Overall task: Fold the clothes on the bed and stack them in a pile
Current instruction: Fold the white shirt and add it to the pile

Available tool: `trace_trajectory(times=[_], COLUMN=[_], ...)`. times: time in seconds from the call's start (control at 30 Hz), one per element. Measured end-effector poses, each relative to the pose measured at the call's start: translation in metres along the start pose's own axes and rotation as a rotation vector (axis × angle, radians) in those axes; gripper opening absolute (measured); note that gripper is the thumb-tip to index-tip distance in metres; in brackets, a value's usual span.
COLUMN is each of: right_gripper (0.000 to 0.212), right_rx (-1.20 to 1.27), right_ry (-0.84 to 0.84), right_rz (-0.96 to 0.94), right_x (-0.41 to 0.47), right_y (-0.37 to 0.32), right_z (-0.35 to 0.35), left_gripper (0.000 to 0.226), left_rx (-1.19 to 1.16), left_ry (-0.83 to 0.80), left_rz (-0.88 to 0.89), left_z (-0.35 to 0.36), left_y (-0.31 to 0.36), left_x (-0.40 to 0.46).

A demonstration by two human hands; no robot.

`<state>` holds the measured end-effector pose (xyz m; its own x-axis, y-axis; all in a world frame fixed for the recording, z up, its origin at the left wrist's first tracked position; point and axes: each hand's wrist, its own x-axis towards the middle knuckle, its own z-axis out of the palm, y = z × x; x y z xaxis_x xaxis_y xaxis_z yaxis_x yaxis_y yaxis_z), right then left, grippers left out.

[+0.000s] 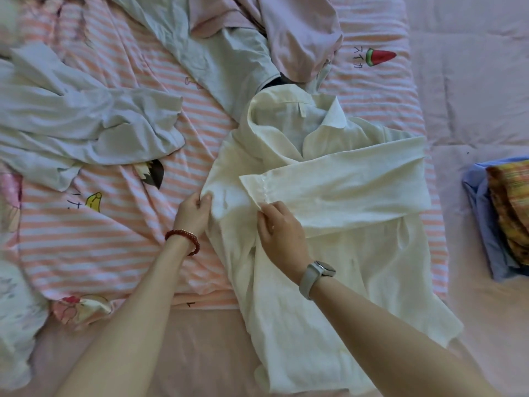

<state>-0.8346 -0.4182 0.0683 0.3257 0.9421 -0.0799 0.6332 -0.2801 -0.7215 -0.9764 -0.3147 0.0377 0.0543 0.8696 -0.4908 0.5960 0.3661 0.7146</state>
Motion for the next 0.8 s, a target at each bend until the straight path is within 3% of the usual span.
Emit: trace_trajectory(times=[0.13, 0.3, 0.4, 0.57, 0.8], right_gripper=[0.04, 0.045, 0.046, 0.049, 0.048], right_rx=[-0.071, -0.032, -0.204, -0.429, -0.489], right_ry=[-0.354, -0.353, -0.374, -0.481, -0.588], right_rz=[0.103, 0.096, 0.011, -0.043, -0.024], right_x=[0.005, -0.013, -0.03, -0.037, -0.022], right_y=[0.006, 0.012, 0.021, 0.03, 0.023], right_z=[0.013, 0.014, 0.017, 0.024, 0.029], left_gripper=[0.022, 0.031, 0.02, 0.012, 0.021], left_rx=[0.09, -0.222, -0.274, -0.295, 0.045], left_ry=[0.085, -0.091, -0.229, -0.018, 0.174], left_rz=[-0.004, -0.258, -0.342, -0.219, 0.046], left_z=[-0.028, -0.037, -0.027, -0.028, -0.092], left_y=[-0.005, -0.031, -0.053, -0.062, -0.047], left_x=[0.006, -0.01, -0.043, -0.061, -0.031])
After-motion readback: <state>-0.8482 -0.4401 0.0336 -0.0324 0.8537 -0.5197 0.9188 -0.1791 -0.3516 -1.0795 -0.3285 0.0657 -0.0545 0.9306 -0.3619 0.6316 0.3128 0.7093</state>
